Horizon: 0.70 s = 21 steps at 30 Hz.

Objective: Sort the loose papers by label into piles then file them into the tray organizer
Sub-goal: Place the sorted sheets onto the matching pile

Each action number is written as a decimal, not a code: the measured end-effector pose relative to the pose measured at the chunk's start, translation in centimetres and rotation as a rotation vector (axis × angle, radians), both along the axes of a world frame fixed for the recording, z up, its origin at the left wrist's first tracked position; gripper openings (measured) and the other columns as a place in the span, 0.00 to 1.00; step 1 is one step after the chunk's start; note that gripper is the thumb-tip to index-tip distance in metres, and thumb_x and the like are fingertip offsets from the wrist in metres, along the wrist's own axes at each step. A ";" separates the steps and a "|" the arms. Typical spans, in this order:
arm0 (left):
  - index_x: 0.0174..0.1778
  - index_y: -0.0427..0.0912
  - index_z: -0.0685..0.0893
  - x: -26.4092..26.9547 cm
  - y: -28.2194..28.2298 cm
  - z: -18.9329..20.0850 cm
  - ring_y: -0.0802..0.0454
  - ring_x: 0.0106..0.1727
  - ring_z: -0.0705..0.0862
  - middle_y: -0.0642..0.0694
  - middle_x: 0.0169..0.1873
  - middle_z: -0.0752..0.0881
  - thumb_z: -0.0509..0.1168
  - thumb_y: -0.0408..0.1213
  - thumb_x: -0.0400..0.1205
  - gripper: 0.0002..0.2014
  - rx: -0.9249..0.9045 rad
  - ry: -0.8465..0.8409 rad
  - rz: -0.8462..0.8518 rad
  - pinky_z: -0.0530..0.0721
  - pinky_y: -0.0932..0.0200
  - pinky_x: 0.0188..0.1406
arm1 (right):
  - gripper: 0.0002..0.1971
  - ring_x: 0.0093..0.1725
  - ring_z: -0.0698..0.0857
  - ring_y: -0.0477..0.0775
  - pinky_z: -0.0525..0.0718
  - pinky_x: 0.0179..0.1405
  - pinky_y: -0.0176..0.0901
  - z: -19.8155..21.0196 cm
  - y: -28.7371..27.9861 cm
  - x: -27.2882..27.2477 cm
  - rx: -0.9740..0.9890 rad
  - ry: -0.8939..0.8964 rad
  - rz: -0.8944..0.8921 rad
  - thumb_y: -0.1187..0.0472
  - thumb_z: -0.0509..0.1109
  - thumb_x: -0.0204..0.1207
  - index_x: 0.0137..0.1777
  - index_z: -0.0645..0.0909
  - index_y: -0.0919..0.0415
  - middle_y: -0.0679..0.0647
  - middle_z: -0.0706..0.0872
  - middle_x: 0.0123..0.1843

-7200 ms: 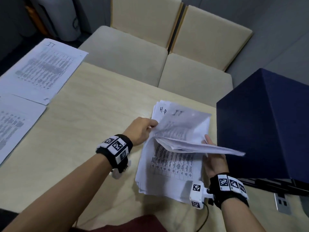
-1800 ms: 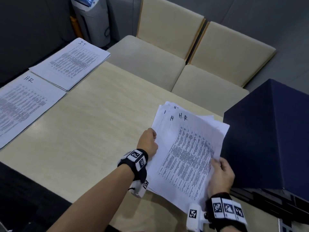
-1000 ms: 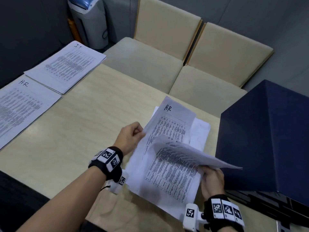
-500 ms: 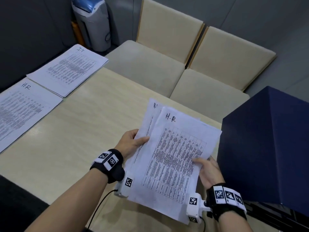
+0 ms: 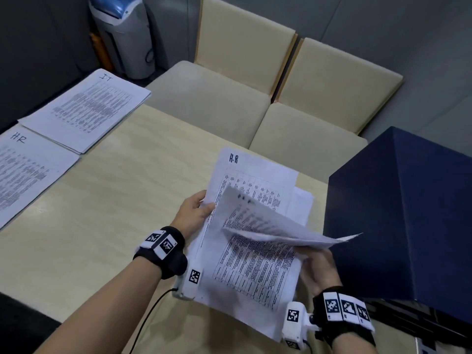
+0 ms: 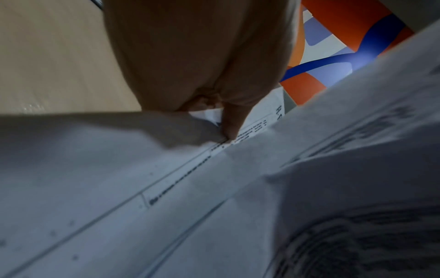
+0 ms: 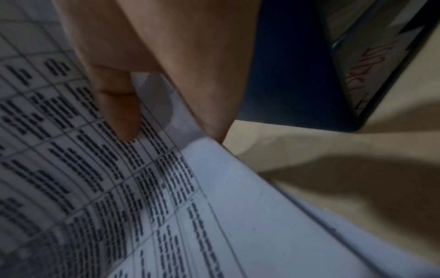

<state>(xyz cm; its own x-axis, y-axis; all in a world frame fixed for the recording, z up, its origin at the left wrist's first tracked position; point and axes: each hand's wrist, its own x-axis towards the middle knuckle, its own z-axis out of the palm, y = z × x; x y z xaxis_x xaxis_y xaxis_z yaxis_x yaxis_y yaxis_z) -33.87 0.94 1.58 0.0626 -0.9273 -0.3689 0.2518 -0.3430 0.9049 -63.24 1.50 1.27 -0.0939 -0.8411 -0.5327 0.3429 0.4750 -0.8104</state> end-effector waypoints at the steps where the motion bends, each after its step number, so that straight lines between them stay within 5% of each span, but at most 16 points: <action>1: 0.65 0.41 0.86 -0.1 0.0 0.1 0.46 0.57 0.91 0.43 0.56 0.92 0.63 0.28 0.86 0.13 0.008 -0.010 -0.012 0.90 0.55 0.48 | 0.17 0.52 0.92 0.65 0.90 0.44 0.49 0.3 0.2 0.1 -0.008 -0.041 0.012 0.84 0.62 0.74 0.58 0.86 0.73 0.66 0.93 0.50; 4: 0.55 0.31 0.89 -0.5 -0.3 -0.1 0.41 0.58 0.89 0.36 0.55 0.91 0.62 0.24 0.83 0.11 0.053 -0.010 -0.041 0.83 0.42 0.66 | 0.23 0.64 0.88 0.63 0.89 0.62 0.52 -0.6 0.4 -0.1 -0.045 -0.045 -0.034 0.85 0.64 0.70 0.64 0.86 0.74 0.67 0.90 0.63; 6: 0.47 0.23 0.87 -1.0 -0.4 0.0 0.41 0.53 0.87 0.29 0.51 0.90 0.62 0.26 0.74 0.12 0.120 -0.021 -0.008 0.79 0.38 0.67 | 0.20 0.62 0.88 0.65 0.90 0.58 0.46 -0.9 0.5 -0.1 -0.048 0.011 -0.082 0.83 0.71 0.64 0.57 0.88 0.72 0.67 0.91 0.60; 8: 0.36 0.26 0.84 -1.8 -0.2 0.2 0.41 0.48 0.84 0.30 0.42 0.87 0.61 0.33 0.64 0.13 0.206 0.016 0.015 0.83 0.41 0.61 | 0.16 0.53 0.90 0.62 0.93 0.49 0.42 -0.8 0.6 0.0 -0.067 0.053 -0.051 0.82 0.74 0.61 0.49 0.87 0.71 0.65 0.92 0.51; 10: 0.25 0.33 0.83 -2.6 -0.1 0.8 0.44 0.41 0.85 0.35 0.33 0.86 0.57 0.33 0.68 0.12 0.215 0.073 0.005 0.83 0.52 0.49 | 0.17 0.47 0.89 0.60 0.91 0.42 0.39 -0.6 0.8 0.1 -0.110 0.050 -0.002 0.86 0.69 0.64 0.49 0.82 0.70 0.63 0.90 0.43; 13: 0.26 0.40 0.85 -3.4 -0.6 1.2 0.45 0.35 0.81 0.40 0.30 0.85 0.50 0.37 0.79 0.22 0.180 0.134 0.097 0.79 0.59 0.40 | 0.17 0.55 0.87 0.65 0.87 0.55 0.48 -1.8 1.2 -0.6 -0.085 0.144 0.016 0.86 0.67 0.69 0.54 0.83 0.73 0.67 0.90 0.50; 14: 0.32 0.42 0.85 -3.5 -1.1 0.7 0.43 0.39 0.81 0.41 0.34 0.85 0.52 0.44 0.81 0.20 0.126 0.008 0.109 0.79 0.56 0.43 | 0.16 0.57 0.88 0.66 0.85 0.60 0.53 -2.0 1.4 -0.9 -0.068 0.173 0.022 0.85 0.69 0.69 0.54 0.85 0.73 0.67 0.91 0.52; 16: 0.42 0.44 0.80 -3.0 -2.1 -1.1 0.44 0.43 0.82 0.47 0.40 0.85 0.59 0.54 0.83 0.17 0.055 -0.527 0.046 0.79 0.51 0.45 | 0.12 0.54 0.90 0.63 0.85 0.60 0.52 -2.1 1.7 -1.0 -0.070 0.173 0.026 0.82 0.71 0.68 0.46 0.90 0.71 0.64 0.93 0.48; 18: 0.46 0.43 0.77 -2.5 -2.6 -2.7 0.43 0.43 0.81 0.48 0.41 0.81 0.64 0.50 0.82 0.13 0.099 -0.982 -0.094 0.77 0.52 0.41 | 0.09 0.47 0.92 0.58 0.89 0.54 0.43 -1.7 2.0 -0.8 -0.090 0.127 0.011 0.77 0.76 0.59 0.38 0.93 0.68 0.61 0.94 0.43; 21: 0.36 0.41 0.75 -1.8 -2.9 -4.2 0.40 0.37 0.80 0.46 0.31 0.79 0.67 0.42 0.78 0.11 0.067 -1.153 -0.245 0.72 0.54 0.30 | 0.12 0.51 0.91 0.63 0.87 0.60 0.49 -2.2 2.3 -1.1 -0.076 0.083 -0.050 0.81 0.73 0.63 0.40 0.92 0.69 0.64 0.94 0.45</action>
<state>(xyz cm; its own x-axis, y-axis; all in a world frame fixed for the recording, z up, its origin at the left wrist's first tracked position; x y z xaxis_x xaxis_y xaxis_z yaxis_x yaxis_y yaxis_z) -35.68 -1.95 -2.65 0.2139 -0.9418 -0.2592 -0.7815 -0.3242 0.5330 -64.31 3.81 -0.90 -0.1774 -0.8721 -0.4561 0.2949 0.3950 -0.8700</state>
